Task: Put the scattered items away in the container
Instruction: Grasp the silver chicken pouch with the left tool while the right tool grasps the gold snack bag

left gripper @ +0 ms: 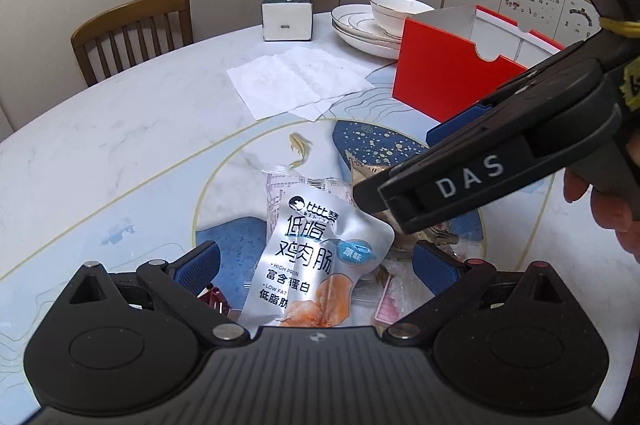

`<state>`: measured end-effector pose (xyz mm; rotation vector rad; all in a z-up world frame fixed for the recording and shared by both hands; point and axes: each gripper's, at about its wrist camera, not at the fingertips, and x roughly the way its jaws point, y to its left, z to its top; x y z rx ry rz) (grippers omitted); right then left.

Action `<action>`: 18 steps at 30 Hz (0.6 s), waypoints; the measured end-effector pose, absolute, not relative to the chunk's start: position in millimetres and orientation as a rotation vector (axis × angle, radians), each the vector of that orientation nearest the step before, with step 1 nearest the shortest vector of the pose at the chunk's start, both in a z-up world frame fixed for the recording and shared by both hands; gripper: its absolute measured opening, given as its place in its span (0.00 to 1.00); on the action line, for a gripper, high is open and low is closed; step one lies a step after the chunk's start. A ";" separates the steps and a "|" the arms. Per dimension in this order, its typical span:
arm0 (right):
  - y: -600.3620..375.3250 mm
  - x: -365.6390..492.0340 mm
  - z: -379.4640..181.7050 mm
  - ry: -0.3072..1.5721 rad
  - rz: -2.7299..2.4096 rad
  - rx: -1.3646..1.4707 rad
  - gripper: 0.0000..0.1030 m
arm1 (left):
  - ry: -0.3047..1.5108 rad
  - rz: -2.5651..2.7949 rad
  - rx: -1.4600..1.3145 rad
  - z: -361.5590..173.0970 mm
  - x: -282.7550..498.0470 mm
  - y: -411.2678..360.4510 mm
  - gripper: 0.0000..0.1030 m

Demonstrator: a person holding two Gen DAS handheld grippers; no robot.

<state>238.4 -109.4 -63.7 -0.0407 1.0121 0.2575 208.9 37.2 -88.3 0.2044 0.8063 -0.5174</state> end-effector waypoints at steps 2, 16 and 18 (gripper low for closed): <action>-108.1 237.8 -65.6 1.010 0.254 -0.050 0.73 | 0.807 -0.516 0.214 -89.3 208.9 35.9 0.99; -114.1 238.2 -80.4 1.071 0.267 0.037 0.57 | 0.835 -0.523 0.224 -99.2 213.4 28.3 0.90; -115.2 238.0 -80.9 1.071 0.270 0.054 0.56 | 0.840 -0.522 0.215 -99.1 214.1 28.0 0.84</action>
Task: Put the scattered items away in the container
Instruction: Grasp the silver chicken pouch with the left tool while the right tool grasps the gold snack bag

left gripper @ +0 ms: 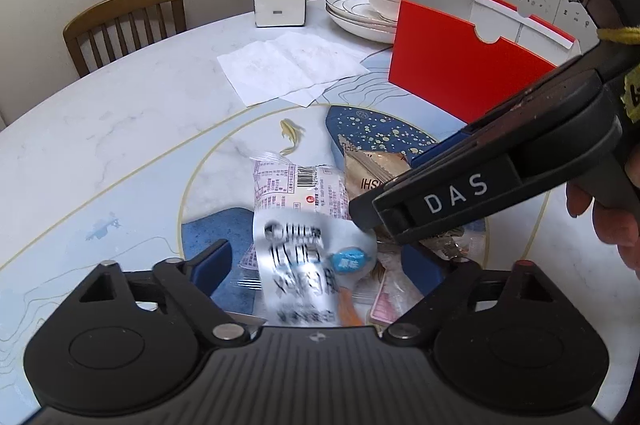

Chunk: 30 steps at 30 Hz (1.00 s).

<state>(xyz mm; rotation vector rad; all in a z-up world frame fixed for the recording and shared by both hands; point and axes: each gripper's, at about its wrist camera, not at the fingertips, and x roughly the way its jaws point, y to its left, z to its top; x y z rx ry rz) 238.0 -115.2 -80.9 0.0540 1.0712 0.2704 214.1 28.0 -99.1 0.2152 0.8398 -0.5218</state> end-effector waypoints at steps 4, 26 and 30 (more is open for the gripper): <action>-117.2 238.8 -80.9 1.072 0.270 0.070 0.49 | 0.848 -0.520 0.188 -97.7 214.6 28.6 0.71; -145.4 228.2 -66.6 1.032 0.297 0.126 0.36 | 0.854 -0.449 0.077 -85.2 200.0 39.6 0.31; -154.6 223.4 -60.0 1.012 0.300 0.136 0.35 | 0.859 -0.434 0.043 -80.3 197.0 42.2 0.29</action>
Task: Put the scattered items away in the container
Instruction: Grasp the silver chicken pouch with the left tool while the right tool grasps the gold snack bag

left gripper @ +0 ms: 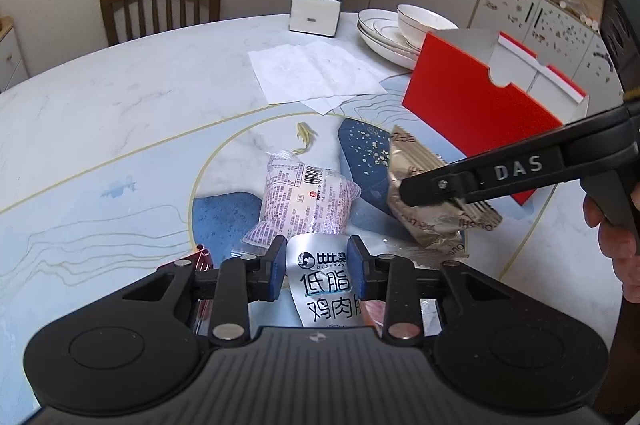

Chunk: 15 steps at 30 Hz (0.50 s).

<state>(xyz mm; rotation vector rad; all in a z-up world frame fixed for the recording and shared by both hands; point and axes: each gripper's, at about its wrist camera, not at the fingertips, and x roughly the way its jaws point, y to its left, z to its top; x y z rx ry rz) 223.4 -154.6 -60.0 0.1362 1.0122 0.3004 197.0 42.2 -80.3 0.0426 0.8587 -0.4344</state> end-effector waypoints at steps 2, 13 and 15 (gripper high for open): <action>-159.8 220.8 -56.1 1.002 0.300 0.143 0.35 | 0.855 -0.427 0.031 -77.7 195.2 42.6 0.27; -189.2 205.9 -45.9 0.981 0.307 0.173 0.35 | 0.864 -0.375 -0.045 -74.5 192.5 47.6 0.09; -194.3 202.8 -43.5 0.978 0.313 0.176 0.35 | 0.862 -0.368 -0.061 -74.0 191.1 48.2 0.09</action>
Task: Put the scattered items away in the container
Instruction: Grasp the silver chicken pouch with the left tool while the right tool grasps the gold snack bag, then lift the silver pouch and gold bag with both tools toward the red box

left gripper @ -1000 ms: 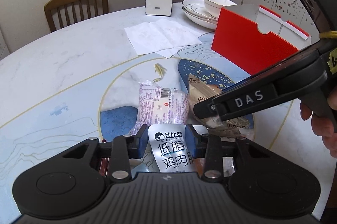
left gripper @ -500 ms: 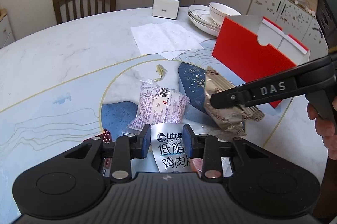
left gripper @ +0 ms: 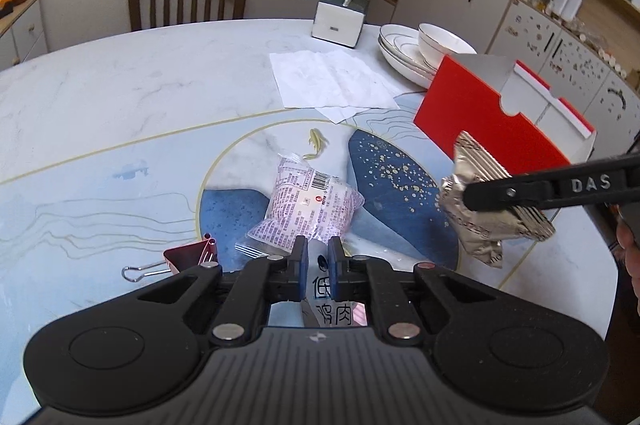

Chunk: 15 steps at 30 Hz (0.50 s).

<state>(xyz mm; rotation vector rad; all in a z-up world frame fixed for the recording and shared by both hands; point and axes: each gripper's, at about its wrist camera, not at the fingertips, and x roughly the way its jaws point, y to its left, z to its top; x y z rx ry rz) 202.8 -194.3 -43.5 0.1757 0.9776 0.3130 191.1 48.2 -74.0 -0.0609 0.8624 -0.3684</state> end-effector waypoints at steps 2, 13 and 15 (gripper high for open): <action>-198.3 199.1 -40.9 0.973 0.323 0.176 0.35 | 0.861 -0.366 -0.069 -72.9 189.0 47.9 0.07; -217.9 181.8 -29.4 0.961 0.382 0.180 0.35 | 0.865 -0.352 -0.141 -60.6 175.6 48.6 0.04; -220.7 178.5 -25.3 0.953 0.391 0.166 0.35 | 0.860 -0.355 -0.156 -57.1 171.7 47.2 0.03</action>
